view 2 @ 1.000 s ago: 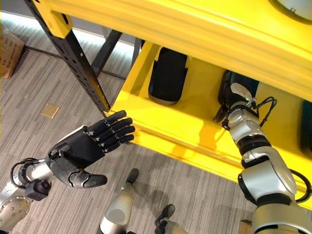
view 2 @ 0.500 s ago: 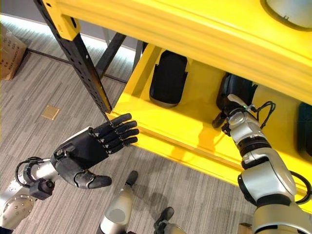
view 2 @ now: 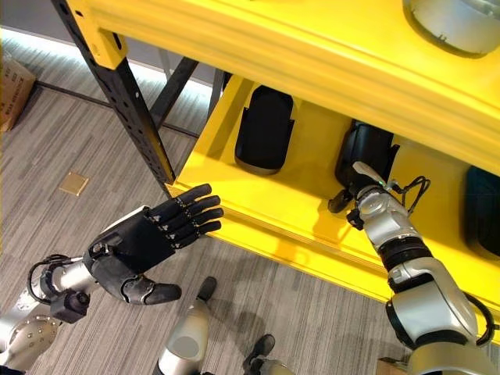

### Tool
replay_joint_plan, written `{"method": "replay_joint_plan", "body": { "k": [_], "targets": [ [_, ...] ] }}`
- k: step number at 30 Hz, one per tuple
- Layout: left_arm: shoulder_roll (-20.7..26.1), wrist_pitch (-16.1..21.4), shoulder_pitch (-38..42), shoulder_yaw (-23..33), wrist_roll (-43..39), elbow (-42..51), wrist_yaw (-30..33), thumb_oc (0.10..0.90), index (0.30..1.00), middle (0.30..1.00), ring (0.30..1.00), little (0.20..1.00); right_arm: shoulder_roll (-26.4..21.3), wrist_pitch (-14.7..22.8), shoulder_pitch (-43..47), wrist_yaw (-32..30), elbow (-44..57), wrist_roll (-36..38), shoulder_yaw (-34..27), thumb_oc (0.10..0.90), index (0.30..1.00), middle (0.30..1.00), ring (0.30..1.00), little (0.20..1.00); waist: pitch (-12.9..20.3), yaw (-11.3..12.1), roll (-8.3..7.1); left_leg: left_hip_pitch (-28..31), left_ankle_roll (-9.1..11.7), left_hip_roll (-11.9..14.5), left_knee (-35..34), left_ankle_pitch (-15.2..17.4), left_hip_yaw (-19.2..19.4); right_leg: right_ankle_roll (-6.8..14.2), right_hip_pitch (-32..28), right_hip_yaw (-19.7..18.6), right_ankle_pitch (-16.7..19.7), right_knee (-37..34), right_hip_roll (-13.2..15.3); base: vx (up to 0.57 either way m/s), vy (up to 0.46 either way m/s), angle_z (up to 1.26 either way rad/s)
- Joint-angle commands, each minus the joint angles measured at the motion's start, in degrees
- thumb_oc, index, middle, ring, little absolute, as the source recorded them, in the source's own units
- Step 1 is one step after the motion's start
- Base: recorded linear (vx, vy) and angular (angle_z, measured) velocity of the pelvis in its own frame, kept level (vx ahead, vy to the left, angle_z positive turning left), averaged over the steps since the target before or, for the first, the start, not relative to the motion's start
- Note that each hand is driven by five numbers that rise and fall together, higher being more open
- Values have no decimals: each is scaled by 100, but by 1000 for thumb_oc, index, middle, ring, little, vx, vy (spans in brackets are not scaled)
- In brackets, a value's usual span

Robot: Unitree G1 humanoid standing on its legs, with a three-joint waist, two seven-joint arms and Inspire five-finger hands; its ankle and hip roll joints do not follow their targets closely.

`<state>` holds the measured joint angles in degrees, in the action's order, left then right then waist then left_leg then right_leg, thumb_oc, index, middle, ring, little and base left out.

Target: Move parts from the plastic box to the shelf.

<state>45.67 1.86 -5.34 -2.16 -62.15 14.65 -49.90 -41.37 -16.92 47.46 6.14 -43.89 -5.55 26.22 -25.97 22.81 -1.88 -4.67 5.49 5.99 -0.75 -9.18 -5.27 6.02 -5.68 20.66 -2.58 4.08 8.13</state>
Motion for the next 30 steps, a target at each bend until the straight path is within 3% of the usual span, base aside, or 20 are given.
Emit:
{"method": "replay_joint_plan", "body": {
  "k": [1,30],
  "targets": [
    [-349,298,-85,242,-99,602,-353,900,1000,1000,1000,1000,166,-160,-268,166,144,86,316,900,1000,1000,1000,1000,208,-115,-61,-113,-260,-202,49,488,6,-249,296,221,-206,542,-249,0,0,0],
    [-467,325,-256,342,-28,588,-573,900,1000,1000,1000,1000,346,-680,-836,996,584,-692,218,900,1000,1000,1000,1000,345,-207,-74,-14,-270,-201,67,490,66,-215,177,139,-165,474,-239,0,0,0]
  ]
}}
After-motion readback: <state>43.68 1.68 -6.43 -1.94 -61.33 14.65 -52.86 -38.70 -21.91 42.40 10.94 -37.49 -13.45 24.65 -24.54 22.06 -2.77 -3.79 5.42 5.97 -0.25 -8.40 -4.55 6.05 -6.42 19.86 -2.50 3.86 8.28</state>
